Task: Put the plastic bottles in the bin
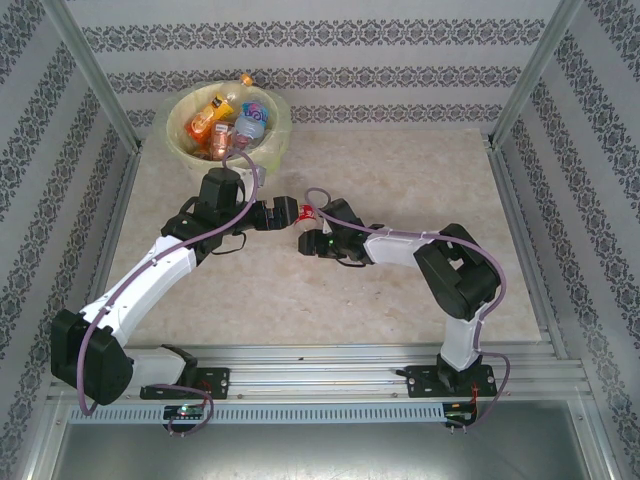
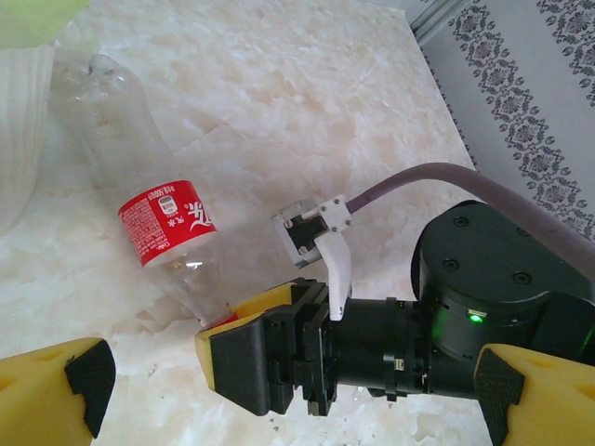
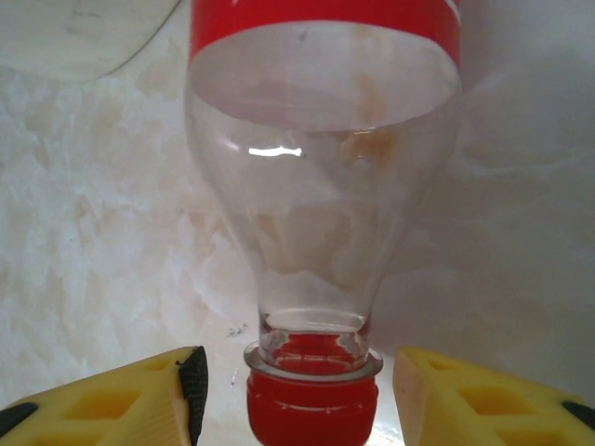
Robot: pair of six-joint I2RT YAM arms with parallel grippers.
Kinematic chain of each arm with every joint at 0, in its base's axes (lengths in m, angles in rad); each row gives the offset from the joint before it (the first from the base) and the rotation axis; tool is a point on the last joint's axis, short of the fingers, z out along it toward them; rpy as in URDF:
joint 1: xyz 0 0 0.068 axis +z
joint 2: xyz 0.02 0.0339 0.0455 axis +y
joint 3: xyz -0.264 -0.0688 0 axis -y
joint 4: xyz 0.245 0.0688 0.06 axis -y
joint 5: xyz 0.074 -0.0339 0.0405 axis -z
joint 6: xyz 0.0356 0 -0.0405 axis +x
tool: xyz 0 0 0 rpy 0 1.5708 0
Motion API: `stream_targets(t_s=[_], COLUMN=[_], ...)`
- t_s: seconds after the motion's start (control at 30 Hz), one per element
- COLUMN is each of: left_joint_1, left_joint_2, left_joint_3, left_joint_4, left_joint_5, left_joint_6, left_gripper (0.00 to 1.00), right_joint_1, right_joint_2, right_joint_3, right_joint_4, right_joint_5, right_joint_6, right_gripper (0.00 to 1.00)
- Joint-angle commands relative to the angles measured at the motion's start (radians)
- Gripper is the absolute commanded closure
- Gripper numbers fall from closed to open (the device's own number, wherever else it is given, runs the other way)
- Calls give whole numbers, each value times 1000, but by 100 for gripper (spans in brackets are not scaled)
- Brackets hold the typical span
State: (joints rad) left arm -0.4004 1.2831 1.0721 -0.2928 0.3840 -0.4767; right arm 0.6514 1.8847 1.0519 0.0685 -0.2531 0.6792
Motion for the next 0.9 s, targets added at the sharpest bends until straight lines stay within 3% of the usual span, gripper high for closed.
stream_targets(t_s=[0.0,0.53,0.87], left_joint_1=[-14,-14,-13], left_joint_2=[10,18,51], left_joint_3=[25,24,-5], left_joint_4=[15,69,202], left_joint_5=[28,102,267], left_joint_6=[-7,7,-10], left_gripper=[0,0,0], right_joint_1=[-9,-24,-46], right_joint_2=[19,22,-141], right_joint_3=[32,32,-127], right_joint_4=[24,38,45], right_joint_5=[-17,-35,-11], right_joint_6=[5,0,-18], right_gripper=[44,61,65])
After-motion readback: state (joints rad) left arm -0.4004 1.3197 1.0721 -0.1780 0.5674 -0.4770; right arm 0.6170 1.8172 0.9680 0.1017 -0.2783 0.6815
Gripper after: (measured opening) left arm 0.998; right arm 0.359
